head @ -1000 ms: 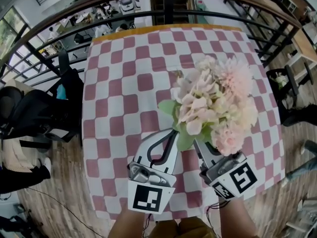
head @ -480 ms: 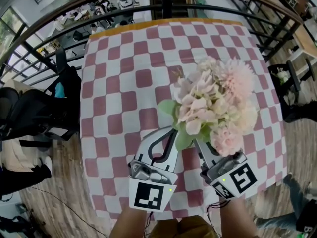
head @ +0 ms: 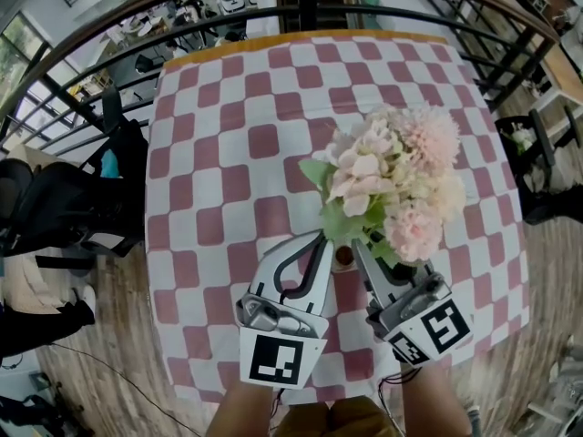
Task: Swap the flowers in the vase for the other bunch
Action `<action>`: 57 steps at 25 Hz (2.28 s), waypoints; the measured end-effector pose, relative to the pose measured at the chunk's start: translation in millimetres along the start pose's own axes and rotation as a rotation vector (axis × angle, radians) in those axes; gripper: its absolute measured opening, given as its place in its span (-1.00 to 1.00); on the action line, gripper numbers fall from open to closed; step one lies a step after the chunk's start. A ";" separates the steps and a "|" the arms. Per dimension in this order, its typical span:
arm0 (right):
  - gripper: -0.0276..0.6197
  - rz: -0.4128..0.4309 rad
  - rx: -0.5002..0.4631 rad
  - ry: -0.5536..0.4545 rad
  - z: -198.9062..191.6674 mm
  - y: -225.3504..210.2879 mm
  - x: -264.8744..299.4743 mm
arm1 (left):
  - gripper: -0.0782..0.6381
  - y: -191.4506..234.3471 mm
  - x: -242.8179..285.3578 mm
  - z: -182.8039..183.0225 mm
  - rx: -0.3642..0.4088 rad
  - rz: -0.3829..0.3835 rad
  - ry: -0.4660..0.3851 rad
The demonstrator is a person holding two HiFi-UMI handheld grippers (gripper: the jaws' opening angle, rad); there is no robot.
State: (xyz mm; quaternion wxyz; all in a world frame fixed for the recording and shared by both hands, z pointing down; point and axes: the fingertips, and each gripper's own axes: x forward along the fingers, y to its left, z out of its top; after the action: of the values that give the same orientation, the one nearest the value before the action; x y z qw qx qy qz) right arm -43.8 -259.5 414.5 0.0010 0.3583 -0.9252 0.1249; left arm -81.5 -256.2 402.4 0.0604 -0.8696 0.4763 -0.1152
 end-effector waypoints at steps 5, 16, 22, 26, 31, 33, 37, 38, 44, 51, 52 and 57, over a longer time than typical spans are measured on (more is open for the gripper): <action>-0.76 0.007 -0.008 0.013 -4.0 0.7 0.0 | -0.76 -1.6 1.5 -2.2 -0.002 0.000 0.006; -0.76 0.009 -0.005 0.029 -11.5 -2.3 0.4 | -0.76 -3.0 7.2 -5.2 0.000 0.004 0.012; -0.65 0.014 -0.006 0.035 -14.9 -1.2 -0.1 | -0.76 -5.7 8.9 -7.5 -0.005 0.004 0.014; -0.59 0.014 -0.003 0.044 -16.4 -0.8 0.2 | -0.76 -5.1 9.5 -7.5 -0.009 0.006 0.017; -0.53 0.017 -0.009 0.065 -23.4 1.5 -0.5 | -0.76 -4.9 9.1 -8.0 -0.010 0.009 0.014; -0.51 0.017 -0.006 0.068 -24.7 2.3 -1.4 | -0.76 -5.1 8.7 -8.3 -0.012 0.009 0.013; -0.42 0.019 0.000 0.080 -29.4 2.4 -2.3 | -0.76 -6.7 9.5 -9.0 -0.011 0.008 0.012; -0.41 0.017 -0.002 0.086 -31.5 2.5 -2.8 | -0.76 -7.4 9.5 -9.6 -0.013 0.008 0.013; -0.39 0.014 -0.006 0.102 -37.5 7.0 -3.4 | -0.76 -8.2 5.8 -12.6 -0.013 0.002 0.016; -0.38 0.014 0.000 0.105 -45.6 11.3 -6.0 | -0.76 -12.9 2.2 -20.5 -0.027 0.000 0.026; -0.38 0.014 0.001 0.105 -46.7 12.0 -6.4 | -0.76 -13.6 1.6 -21.7 -0.028 0.000 0.026; -0.38 0.009 -0.002 0.090 -49.8 14.5 -11.0 | -0.76 -20.6 -0.6 -30.8 -0.033 -0.006 0.033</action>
State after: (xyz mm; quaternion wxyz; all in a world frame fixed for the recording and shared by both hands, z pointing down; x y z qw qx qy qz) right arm -49.6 -230.3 458.5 0.0422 0.3480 -0.9260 0.1398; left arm -73.0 -244.4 436.5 0.0378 -0.8698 0.4765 -0.1220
